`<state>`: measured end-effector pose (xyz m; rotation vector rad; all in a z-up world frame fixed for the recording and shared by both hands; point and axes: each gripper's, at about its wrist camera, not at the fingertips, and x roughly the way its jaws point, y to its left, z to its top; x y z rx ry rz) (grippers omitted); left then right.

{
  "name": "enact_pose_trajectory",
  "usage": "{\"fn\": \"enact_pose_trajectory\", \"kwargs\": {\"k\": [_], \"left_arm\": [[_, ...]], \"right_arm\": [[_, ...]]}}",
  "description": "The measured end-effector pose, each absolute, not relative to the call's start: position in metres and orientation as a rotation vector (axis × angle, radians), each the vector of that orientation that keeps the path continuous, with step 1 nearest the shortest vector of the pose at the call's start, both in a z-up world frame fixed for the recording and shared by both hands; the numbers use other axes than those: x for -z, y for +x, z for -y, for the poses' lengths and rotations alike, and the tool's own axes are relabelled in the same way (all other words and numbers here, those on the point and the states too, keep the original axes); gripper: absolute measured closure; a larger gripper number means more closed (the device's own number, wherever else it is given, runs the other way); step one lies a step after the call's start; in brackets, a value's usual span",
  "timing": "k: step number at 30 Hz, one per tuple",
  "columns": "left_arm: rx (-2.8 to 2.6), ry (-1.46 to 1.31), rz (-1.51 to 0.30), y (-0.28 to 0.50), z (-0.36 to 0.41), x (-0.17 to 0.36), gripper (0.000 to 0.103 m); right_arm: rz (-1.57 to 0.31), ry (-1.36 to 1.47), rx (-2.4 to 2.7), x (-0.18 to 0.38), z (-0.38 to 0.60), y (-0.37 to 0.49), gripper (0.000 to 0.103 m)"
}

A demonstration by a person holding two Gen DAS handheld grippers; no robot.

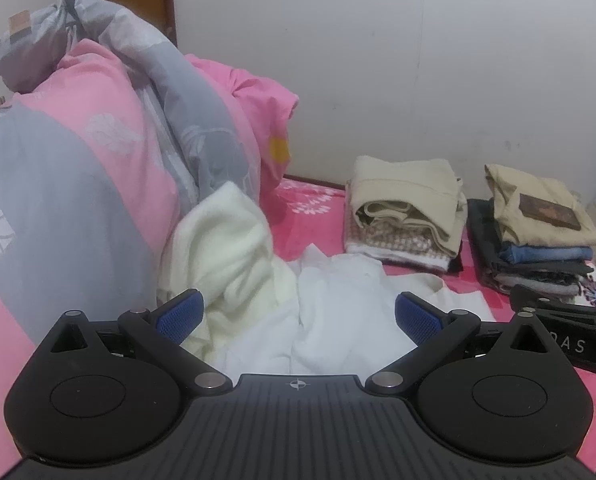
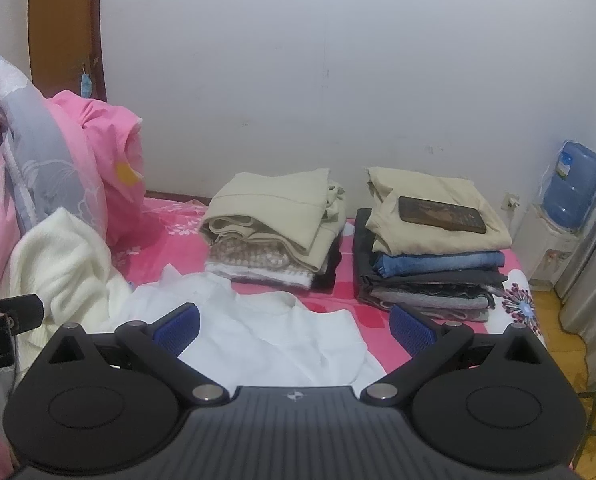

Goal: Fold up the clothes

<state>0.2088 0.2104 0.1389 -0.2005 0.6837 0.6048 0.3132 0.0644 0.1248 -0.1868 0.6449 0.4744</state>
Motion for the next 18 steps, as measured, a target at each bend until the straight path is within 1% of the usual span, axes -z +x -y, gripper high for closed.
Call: {"fn": "enact_pose_trajectory", "kwargs": {"k": [18], "left_arm": [[-0.596,-0.196,-0.697,0.2106,-0.2079,-0.1352,0.0]], "right_arm": [[-0.656,-0.202,-0.476,-0.1208,-0.0693,0.3124,0.0]]}}
